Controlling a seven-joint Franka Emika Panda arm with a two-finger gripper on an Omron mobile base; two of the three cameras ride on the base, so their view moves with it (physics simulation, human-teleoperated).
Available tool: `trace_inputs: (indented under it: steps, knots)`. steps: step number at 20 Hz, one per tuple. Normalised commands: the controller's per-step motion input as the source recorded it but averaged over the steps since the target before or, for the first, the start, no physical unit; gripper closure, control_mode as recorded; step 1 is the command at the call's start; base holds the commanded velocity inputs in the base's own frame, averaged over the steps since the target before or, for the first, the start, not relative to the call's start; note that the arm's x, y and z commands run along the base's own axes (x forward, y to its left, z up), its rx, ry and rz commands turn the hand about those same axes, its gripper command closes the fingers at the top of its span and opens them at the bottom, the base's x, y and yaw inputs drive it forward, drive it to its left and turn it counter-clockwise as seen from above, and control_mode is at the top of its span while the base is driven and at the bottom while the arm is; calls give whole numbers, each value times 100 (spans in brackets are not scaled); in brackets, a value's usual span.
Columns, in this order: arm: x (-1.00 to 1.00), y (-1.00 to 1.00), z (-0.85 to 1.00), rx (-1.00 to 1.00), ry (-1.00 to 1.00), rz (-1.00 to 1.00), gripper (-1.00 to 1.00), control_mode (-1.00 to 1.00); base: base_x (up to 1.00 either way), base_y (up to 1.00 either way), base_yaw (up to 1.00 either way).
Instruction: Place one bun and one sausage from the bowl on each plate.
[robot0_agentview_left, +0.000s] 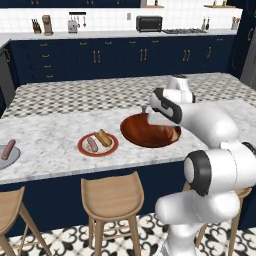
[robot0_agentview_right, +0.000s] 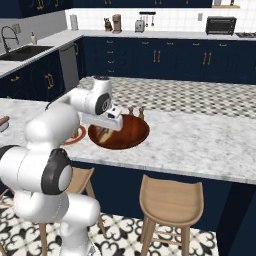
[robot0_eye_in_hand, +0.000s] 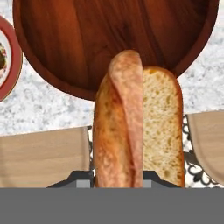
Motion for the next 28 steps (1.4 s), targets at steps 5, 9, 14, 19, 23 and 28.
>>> trace_inputs:
  steps: [5, 9, 14, 19, 23, 28]
  knots:
    - [-27, 0, 7, 0, 0, 0, 100, 100, -55, 0, -1]
    - [0, 0, 0, 0, 0, 0, 100, 100, -65, 84, 0]
    - [0, 0, 0, 0, 0, 0, 100, 100, -3, 100, 1]
    - [0, 0, 0, 0, 0, 0, 100, 100, 46, 100, 2]
    - [0, 0, 0, 0, 0, 0, 100, 100, 95, 100, 3]
    - [0, 0, 0, 0, 0, 0, 100, 100, 40, 100, 3]
